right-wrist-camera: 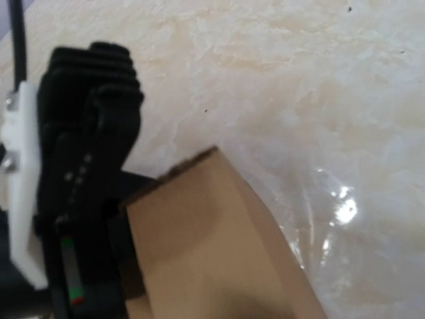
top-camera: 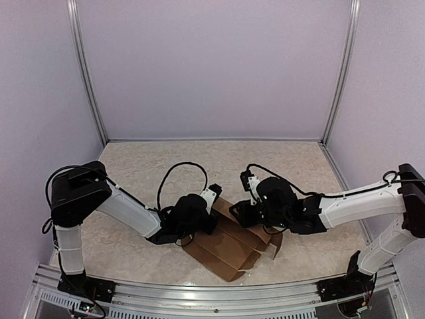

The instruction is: Fold the paper box

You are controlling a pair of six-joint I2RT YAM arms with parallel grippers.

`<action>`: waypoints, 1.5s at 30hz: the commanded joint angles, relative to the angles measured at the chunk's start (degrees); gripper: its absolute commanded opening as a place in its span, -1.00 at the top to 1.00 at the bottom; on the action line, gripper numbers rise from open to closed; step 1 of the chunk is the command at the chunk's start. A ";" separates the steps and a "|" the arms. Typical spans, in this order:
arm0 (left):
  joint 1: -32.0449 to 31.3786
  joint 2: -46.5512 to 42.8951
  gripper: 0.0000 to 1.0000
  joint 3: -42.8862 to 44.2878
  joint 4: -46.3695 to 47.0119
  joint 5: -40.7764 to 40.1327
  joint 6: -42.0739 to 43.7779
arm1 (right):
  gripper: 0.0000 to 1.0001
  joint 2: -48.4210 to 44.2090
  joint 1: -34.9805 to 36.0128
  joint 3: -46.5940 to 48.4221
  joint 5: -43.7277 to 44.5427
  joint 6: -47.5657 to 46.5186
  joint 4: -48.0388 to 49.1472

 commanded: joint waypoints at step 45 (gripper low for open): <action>-2.29 -6.33 1.00 4.16 -24.31 -13.33 -27.52 | 0.06 -9.45 -5.97 1.93 -1.87 17.57 -18.73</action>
